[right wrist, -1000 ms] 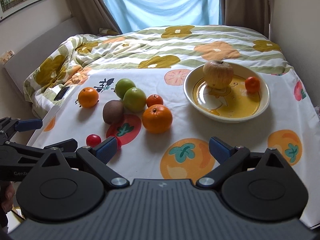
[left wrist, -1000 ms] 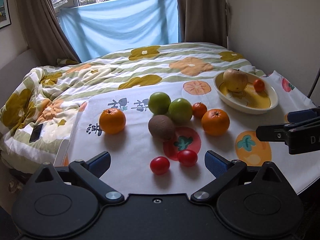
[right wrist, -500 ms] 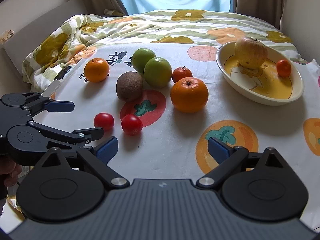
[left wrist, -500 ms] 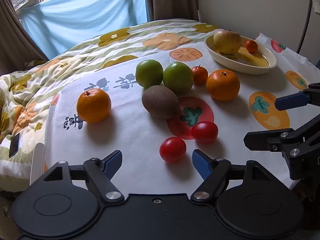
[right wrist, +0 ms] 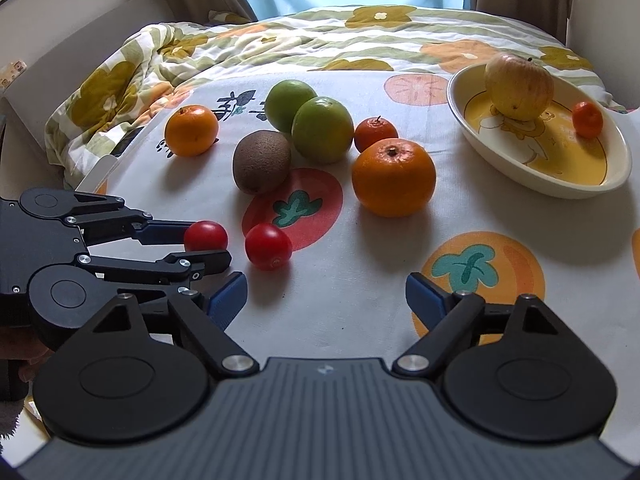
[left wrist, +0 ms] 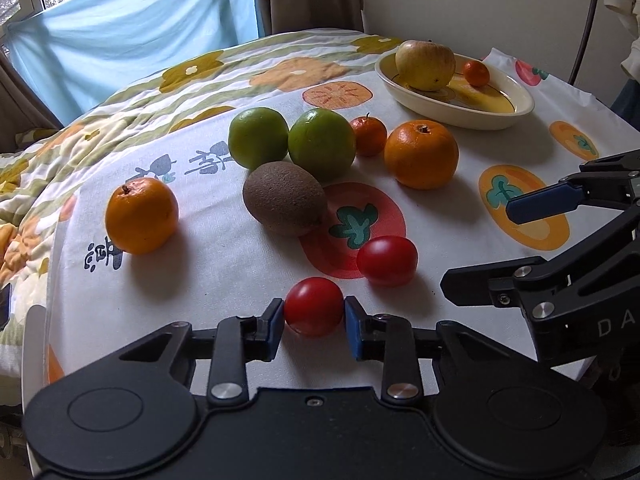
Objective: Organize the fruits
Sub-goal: 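Grasp a red cherry tomato with the left gripper while the right gripper grasps another, then carry both cherry tomatoes in the grippers over to the duck bowl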
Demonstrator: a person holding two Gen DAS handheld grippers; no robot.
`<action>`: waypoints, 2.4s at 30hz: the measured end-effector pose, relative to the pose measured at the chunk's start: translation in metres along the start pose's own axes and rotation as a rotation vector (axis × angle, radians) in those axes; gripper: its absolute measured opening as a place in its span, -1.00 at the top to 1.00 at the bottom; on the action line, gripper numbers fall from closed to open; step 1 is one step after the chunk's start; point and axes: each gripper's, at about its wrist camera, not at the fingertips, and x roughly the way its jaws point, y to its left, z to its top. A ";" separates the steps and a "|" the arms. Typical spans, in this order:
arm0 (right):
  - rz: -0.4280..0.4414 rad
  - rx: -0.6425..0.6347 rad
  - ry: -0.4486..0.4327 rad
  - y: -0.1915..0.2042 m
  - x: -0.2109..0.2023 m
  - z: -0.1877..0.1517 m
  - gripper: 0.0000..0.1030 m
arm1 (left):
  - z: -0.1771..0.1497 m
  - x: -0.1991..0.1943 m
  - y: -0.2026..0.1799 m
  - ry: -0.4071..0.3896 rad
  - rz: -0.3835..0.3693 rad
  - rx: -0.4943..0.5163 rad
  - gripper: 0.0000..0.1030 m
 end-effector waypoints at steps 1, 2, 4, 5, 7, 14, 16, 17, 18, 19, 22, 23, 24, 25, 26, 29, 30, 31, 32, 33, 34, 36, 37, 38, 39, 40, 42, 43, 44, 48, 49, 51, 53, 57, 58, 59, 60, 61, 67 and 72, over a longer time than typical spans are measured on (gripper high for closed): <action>0.000 -0.006 0.003 0.001 0.001 0.001 -0.91 | -0.001 -0.001 0.000 0.000 0.002 -0.002 0.32; 0.001 -0.013 0.007 0.002 0.003 0.001 -0.89 | -0.002 -0.002 0.001 0.001 0.005 -0.005 0.32; 0.002 -0.025 0.014 0.005 0.006 0.002 -0.80 | -0.004 -0.003 0.003 0.005 0.014 -0.017 0.32; 0.005 -0.030 0.017 0.007 0.008 0.003 -0.77 | -0.005 -0.004 0.004 0.007 0.019 -0.023 0.32; 0.013 -0.040 0.021 0.009 0.011 0.003 -0.66 | -0.007 -0.005 0.007 0.013 0.027 -0.042 0.32; 0.037 -0.082 0.031 0.022 0.025 0.007 -0.43 | -0.012 -0.011 0.012 0.028 0.060 -0.097 0.32; 0.044 -0.087 0.033 0.025 0.028 0.009 -0.37 | -0.014 -0.011 0.013 0.029 0.068 -0.104 0.32; 0.045 -0.093 0.030 0.027 0.029 0.010 -0.36 | -0.015 -0.012 0.014 0.029 0.072 -0.107 0.32; 0.047 -0.098 0.028 0.028 0.030 0.010 -0.35 | -0.016 -0.013 0.015 0.030 0.075 -0.110 0.32; 0.050 -0.101 0.026 0.029 0.031 0.011 -0.35 | -0.017 -0.014 0.016 0.031 0.078 -0.112 0.32; 0.062 -0.112 0.017 0.031 0.033 0.013 -0.19 | -0.020 -0.016 0.018 0.033 0.082 -0.129 0.32; 0.064 -0.121 0.020 0.032 0.035 0.015 -0.07 | -0.021 -0.017 0.019 0.034 0.083 -0.134 0.32; 0.065 -0.129 0.024 0.033 0.035 0.015 0.11 | -0.021 -0.018 0.019 0.035 0.086 -0.138 0.32; 0.063 -0.133 0.020 0.033 0.035 0.016 0.11 | -0.022 -0.019 0.019 0.036 0.092 -0.143 0.32; 0.059 -0.136 0.015 0.033 0.034 0.017 0.11 | -0.023 -0.020 0.019 0.035 0.100 -0.148 0.33; 0.066 -0.142 -0.002 0.034 0.029 0.019 0.12 | -0.025 -0.025 0.019 0.032 0.110 -0.169 0.33; 0.069 -0.143 -0.005 0.034 0.027 0.019 0.12 | -0.026 -0.027 0.019 0.033 0.113 -0.177 0.33; 0.072 -0.144 -0.008 0.034 0.026 0.021 0.12 | -0.026 -0.029 0.019 0.033 0.117 -0.184 0.33; 0.074 -0.144 -0.009 0.034 0.023 0.021 0.12 | -0.026 -0.030 0.019 0.033 0.118 -0.190 0.33; 0.075 -0.142 -0.011 0.034 0.021 0.022 0.12 | -0.026 -0.032 0.019 0.030 0.120 -0.194 0.33; 0.076 -0.141 -0.014 0.035 0.019 0.023 0.12 | -0.026 -0.035 0.018 0.026 0.123 -0.197 0.33; 0.078 -0.139 -0.020 0.035 0.013 0.024 0.12 | -0.024 -0.042 0.016 0.016 0.125 -0.200 0.33; 0.078 -0.138 -0.025 0.034 0.010 0.025 0.12 | -0.023 -0.046 0.015 0.008 0.127 -0.202 0.33; 0.078 -0.136 -0.031 0.034 0.006 0.026 0.12 | -0.021 -0.050 0.014 0.000 0.128 -0.204 0.33; 0.077 -0.134 -0.036 0.034 0.001 0.026 0.12 | -0.019 -0.054 0.012 -0.007 0.127 -0.206 0.33; 0.075 -0.131 -0.040 0.033 -0.003 0.027 0.12 | -0.016 -0.058 0.011 -0.015 0.128 -0.208 0.33; 0.071 -0.124 -0.048 0.031 -0.011 0.028 0.12 | -0.010 -0.067 0.006 -0.029 0.124 -0.212 0.33; 0.067 -0.120 -0.052 0.029 -0.017 0.028 0.12 | -0.007 -0.071 0.004 -0.033 0.119 -0.214 0.33; 0.063 -0.116 -0.057 0.027 -0.023 0.028 0.12 | -0.003 -0.074 0.002 -0.036 0.115 -0.217 0.33; 0.045 -0.095 -0.073 0.013 -0.045 0.028 0.12 | 0.013 -0.088 -0.009 -0.057 0.105 -0.244 0.33; 0.041 -0.088 -0.075 0.008 -0.051 0.028 0.12 | 0.016 -0.091 -0.012 -0.063 0.104 -0.247 0.33; 0.034 -0.072 -0.077 -0.003 -0.061 0.028 0.12 | 0.024 -0.098 -0.021 -0.076 0.102 -0.244 0.33; 0.026 -0.062 -0.079 -0.016 -0.072 0.029 0.12 | 0.031 -0.101 -0.029 -0.086 0.095 -0.245 0.33; 0.014 -0.054 -0.077 -0.044 -0.089 0.030 0.12 | 0.045 -0.105 -0.050 -0.093 0.097 -0.250 0.33; 0.012 -0.052 -0.076 -0.050 -0.091 0.031 0.12 | 0.049 -0.104 -0.054 -0.094 0.091 -0.260 0.33; 0.009 -0.049 -0.074 -0.059 -0.094 0.031 0.12 | 0.052 -0.103 -0.058 -0.095 0.087 -0.266 0.33; 0.005 -0.046 -0.075 -0.066 -0.096 0.030 0.12 | 0.057 -0.101 -0.064 -0.096 0.085 -0.270 0.33; 0.002 -0.043 -0.075 -0.073 -0.098 0.031 0.12 | 0.061 -0.100 -0.069 -0.095 0.085 -0.270 0.33; -0.030 -0.019 -0.076 -0.121 -0.107 0.038 0.12 | 0.090 -0.083 -0.100 -0.088 0.060 -0.261 0.33; -0.039 0.008 -0.095 -0.162 -0.109 0.048 0.12 | 0.114 -0.062 -0.127 -0.086 0.054 -0.256 0.33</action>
